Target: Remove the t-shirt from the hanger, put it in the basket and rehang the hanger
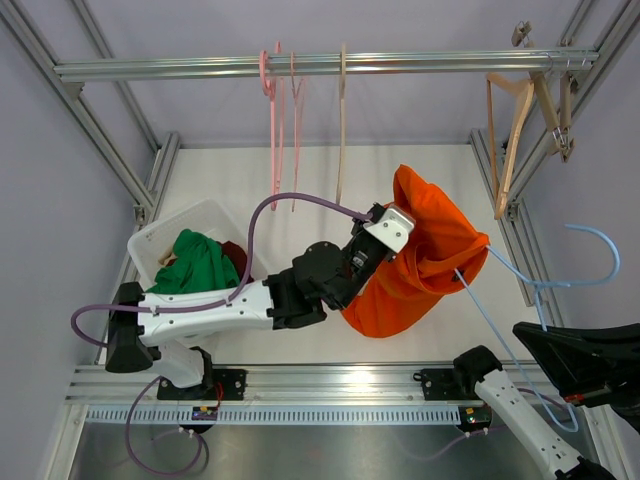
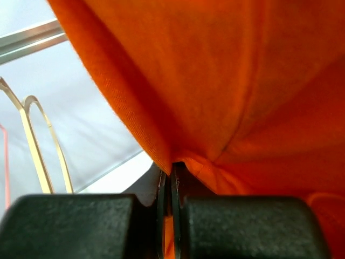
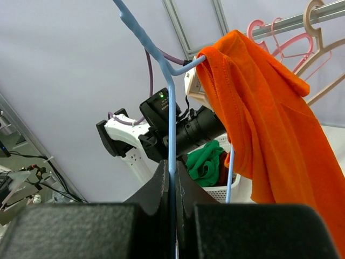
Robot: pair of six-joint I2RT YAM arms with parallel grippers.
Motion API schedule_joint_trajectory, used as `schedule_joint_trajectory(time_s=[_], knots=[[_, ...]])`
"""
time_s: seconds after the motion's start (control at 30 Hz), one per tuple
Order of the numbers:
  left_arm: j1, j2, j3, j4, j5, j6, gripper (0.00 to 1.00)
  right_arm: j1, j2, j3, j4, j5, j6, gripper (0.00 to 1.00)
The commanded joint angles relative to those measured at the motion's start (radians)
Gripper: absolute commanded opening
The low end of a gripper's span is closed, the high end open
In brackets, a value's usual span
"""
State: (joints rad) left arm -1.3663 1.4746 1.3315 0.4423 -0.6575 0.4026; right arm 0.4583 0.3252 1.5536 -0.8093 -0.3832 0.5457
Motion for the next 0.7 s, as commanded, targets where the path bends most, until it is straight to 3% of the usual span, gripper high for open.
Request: schedule_joint_trajectory(time_s=[0.0,0.13,0.23,0.37,0.53,0.67], knots=[[-0.002,-0.039,0.064,0.059,0.042,-0.028,0.00,0.006,-0.011,0.042,-0.002,0.019,-0.029,0.00],[-0.025,-0.071,0.116,-0.029,0.067,-0.053,0.00,0.006,-0.006,0.071,-0.160,0.133,-0.052,0.00],[-0.017,-0.062,0.222,-0.144,0.114,-0.068,0.00,0.005,-0.023,0.092,-0.249,0.136,-0.026,0.00],[0.001,-0.016,0.397,-0.281,0.182,-0.097,0.00,0.005,-0.044,0.161,-0.369,0.173,-0.026,0.00],[0.006,0.039,0.730,-0.498,0.240,-0.130,0.00,0.005,-0.029,0.259,-0.531,0.291,-0.049,0.00],[0.006,0.035,0.903,-0.617,0.300,-0.174,0.00,0.005,-0.028,0.249,-0.583,0.378,-0.070,0.00]])
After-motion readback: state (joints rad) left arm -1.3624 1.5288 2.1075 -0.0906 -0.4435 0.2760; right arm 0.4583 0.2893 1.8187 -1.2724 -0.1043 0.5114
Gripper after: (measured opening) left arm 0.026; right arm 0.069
